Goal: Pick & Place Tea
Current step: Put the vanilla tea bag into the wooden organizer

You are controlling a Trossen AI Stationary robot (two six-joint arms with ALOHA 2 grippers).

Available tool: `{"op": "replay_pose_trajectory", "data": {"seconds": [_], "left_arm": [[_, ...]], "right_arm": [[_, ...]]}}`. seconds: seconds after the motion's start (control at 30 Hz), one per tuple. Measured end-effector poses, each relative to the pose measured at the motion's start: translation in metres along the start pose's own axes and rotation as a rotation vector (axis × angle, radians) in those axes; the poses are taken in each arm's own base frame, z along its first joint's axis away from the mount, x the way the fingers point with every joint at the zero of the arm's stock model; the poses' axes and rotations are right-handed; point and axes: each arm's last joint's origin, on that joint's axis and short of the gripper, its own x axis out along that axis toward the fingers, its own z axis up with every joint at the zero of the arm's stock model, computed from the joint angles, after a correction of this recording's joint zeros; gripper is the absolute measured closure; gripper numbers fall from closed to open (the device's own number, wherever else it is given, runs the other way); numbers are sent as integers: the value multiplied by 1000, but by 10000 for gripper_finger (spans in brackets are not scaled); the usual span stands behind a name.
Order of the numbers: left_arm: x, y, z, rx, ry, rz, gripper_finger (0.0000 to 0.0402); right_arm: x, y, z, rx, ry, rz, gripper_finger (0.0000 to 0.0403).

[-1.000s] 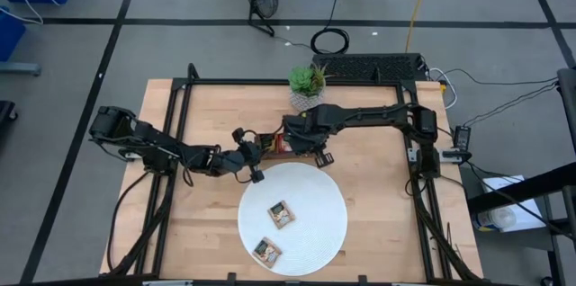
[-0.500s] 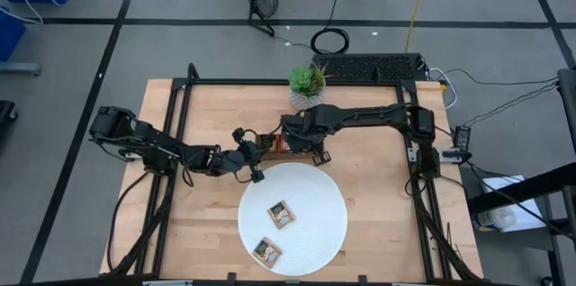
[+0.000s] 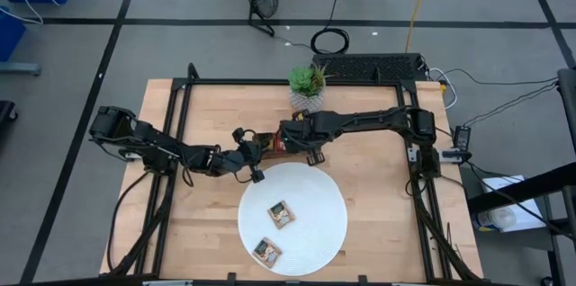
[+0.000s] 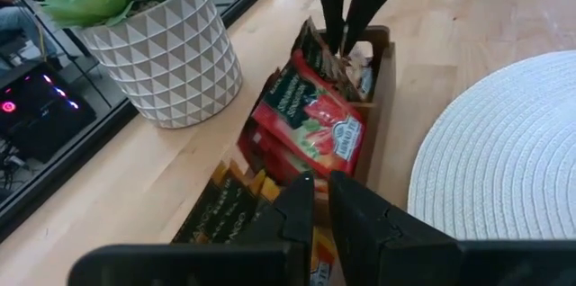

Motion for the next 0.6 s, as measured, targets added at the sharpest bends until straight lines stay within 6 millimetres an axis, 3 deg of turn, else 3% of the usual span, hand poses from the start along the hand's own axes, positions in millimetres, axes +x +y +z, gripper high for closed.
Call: {"op": "replay_pose_trajectory", "data": {"seconds": [0.27, 0.6], "left_arm": [[0, 0, 0, -9, 1, -1, 357], [0, 0, -1, -10, 4, -2, 357]], "right_arm": [[-11, 10, 11, -26, -11, -159, 366], [-17, 5, 12, 11, 31, -359, 344]]}}
